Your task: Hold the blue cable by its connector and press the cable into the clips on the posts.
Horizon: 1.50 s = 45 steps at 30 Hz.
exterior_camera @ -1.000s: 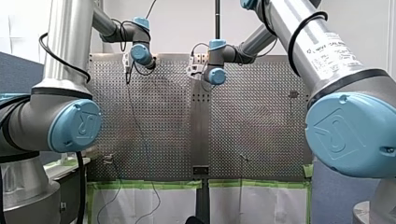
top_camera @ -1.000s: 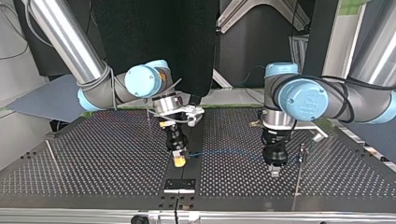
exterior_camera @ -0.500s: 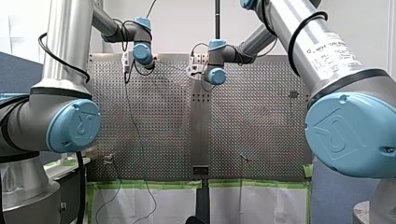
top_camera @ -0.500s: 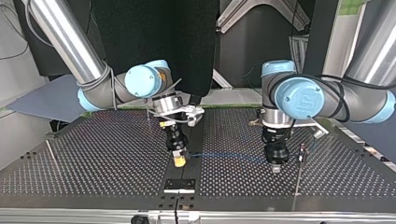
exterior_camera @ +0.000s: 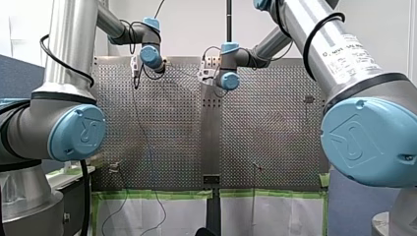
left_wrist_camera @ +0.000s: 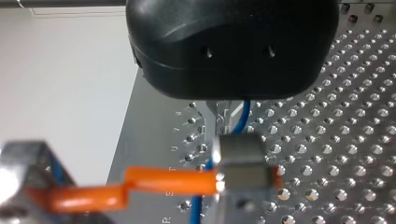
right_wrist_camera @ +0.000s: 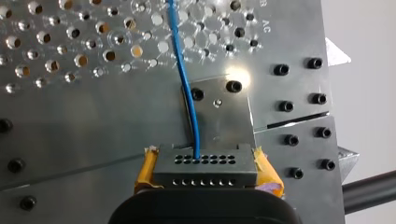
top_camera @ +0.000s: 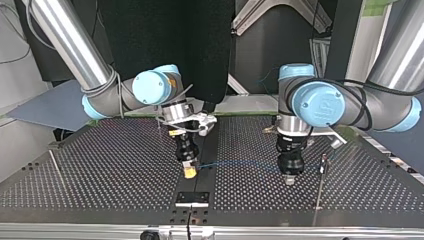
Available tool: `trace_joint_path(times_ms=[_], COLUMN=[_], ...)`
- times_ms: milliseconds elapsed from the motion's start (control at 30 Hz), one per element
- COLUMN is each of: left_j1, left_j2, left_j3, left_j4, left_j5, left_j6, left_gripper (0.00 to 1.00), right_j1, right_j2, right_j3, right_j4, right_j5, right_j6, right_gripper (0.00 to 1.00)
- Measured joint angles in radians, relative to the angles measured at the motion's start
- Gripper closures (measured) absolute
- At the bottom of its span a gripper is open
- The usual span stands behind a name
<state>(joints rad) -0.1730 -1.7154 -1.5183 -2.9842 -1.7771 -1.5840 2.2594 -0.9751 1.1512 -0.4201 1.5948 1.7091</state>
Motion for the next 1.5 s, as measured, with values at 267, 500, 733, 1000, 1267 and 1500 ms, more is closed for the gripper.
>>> trace_joint_path(times_ms=[267,500,733,1000,1267,1500], left_j1=[-0.003,-0.009,-0.016,-0.023,-0.052,-0.073], left_j2=[0.002,0.003,0.003,0.003,0.002,-0.004], left_j3=[0.0,0.0,0.0,0.0,-0.032,-0.089], left_j4=[-0.01,-0.011,-0.01,-0.011,0.007,0.063], left_j5=[0.0,0.0,0.0,0.001,0.001,-0.008], left_j6=[-0.001,-0.001,0.003,-0.001,0.004,0.003], left_gripper=[0.58,1.0,1.0,1.0,1.0,1.0], right_j1=[-0.003,-0.004,-0.004,-0.004,-0.001,0.001], right_j2=[0.001,0.001,0.002,0.002,0.002,0.002], right_j3=[0.002,0.002,0.002,0.002,0.038,0.092], right_j4=[0.0,-0.001,-0.002,-0.001,0.001,-0.002], right_j5=[0.001,0.001,0.001,0.0,0.0,0.004], right_j6=[0.0,0.0,0.0,0.0,0.0,-0.007], right_gripper=[1.0,1.0,1.0,1.0,1.0,1.0])
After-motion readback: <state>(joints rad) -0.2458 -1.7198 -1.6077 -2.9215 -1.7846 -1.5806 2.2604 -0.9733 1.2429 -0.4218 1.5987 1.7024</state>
